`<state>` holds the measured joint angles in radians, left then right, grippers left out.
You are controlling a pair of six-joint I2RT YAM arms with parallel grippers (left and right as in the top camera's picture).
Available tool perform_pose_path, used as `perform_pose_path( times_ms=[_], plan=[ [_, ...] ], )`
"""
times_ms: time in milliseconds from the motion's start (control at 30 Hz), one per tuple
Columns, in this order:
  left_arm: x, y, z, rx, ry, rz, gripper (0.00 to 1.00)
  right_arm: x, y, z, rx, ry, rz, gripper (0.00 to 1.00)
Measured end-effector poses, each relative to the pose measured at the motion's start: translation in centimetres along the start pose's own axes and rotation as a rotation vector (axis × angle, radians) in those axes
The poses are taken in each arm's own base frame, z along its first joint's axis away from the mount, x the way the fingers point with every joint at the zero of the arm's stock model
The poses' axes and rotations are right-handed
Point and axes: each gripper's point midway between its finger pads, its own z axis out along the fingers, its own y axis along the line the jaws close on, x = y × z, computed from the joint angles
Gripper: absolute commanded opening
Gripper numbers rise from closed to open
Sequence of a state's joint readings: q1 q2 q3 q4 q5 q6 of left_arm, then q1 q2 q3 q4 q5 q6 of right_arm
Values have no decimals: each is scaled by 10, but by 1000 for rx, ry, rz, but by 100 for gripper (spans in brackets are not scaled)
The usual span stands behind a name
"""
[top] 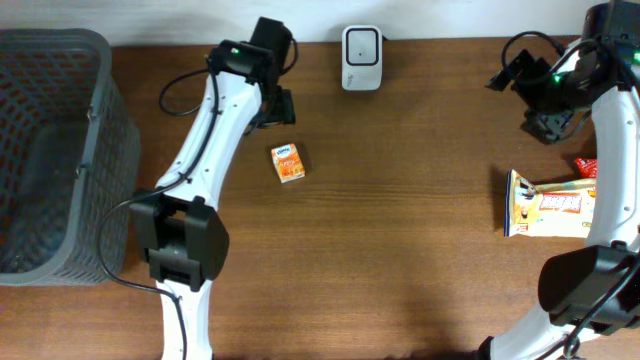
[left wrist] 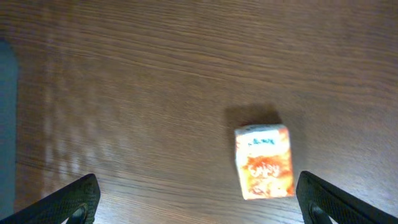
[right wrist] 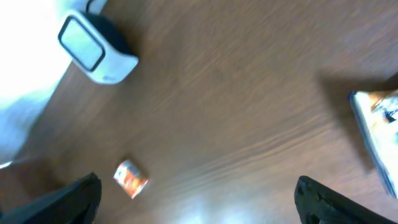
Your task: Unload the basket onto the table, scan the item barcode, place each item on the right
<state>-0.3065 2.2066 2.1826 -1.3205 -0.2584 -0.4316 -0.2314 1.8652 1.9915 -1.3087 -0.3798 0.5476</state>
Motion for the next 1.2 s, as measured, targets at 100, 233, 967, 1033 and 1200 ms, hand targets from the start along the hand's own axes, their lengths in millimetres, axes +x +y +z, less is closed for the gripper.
perform_pose_path(
  times_ms=[100, 233, 967, 1033, 1200],
  plan=[
    [-6, 17, 4, -12, 4, -37, 99, 14, 11, 5, -13, 40, -26, 98],
    [-14, 40, 10, -26, 5, -87, 99, 47, 41, 27, 4, 104, -132, 97],
    [-16, 64, 15, -46, 25, -131, 99, 239, 123, 270, 76, 349, -642, 80],
    [-16, 64, 15, -46, 25, -131, 99, 237, 124, 275, 67, 344, -640, 78],
    [-16, 64, 15, -46, 25, -131, 99, 235, 136, 278, 21, 317, -660, 72]
  ],
)
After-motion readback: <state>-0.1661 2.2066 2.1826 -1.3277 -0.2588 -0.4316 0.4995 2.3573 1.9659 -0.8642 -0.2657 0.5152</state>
